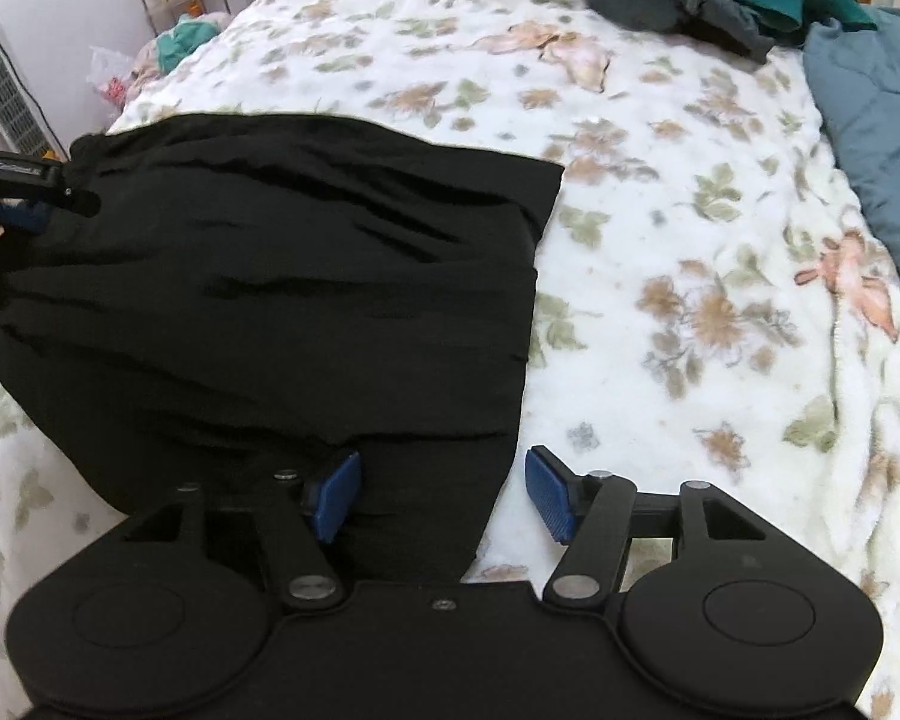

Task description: Fold clothes

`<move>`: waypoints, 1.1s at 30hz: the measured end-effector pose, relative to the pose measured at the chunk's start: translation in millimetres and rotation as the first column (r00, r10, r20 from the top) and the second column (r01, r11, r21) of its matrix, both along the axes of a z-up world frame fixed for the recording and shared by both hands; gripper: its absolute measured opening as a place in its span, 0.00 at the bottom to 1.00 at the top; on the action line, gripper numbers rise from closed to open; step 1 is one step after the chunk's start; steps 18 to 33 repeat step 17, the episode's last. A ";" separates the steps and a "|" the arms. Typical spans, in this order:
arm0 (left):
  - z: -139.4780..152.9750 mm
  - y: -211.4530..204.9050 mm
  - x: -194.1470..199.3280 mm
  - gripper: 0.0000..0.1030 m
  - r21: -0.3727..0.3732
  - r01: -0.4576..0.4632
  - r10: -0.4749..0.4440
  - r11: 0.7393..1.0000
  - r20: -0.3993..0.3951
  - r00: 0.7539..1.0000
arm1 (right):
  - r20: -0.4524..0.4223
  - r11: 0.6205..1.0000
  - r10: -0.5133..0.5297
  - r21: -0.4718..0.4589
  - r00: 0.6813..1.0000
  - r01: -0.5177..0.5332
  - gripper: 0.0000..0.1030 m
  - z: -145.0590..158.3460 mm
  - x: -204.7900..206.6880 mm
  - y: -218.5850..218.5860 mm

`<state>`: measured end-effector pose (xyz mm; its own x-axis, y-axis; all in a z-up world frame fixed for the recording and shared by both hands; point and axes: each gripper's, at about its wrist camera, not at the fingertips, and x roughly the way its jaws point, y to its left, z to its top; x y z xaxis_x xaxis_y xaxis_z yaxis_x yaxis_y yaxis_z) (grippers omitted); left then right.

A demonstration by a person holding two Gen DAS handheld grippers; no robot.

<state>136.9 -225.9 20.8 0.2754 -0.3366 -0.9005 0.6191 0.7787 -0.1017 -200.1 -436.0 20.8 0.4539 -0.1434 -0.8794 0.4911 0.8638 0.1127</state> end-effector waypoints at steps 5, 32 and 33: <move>13.8 -3.6 -28.8 0.99 0.025 -0.005 0.005 1.000 -0.005 1.000 | 0.036 1.000 -0.013 0.026 0.999 0.012 0.70 11.2 -2.8 8.8; 39.7 26.2 -72.5 0.99 0.054 -0.136 0.134 0.989 0.031 0.990 | 0.052 0.998 -0.033 0.046 0.998 0.030 1.00 32.5 -1.8 37.0; 39.7 26.2 -72.5 0.99 0.054 -0.136 0.134 0.989 0.031 0.990 | 0.052 0.998 -0.033 0.046 0.998 0.030 1.00 32.5 -1.8 37.0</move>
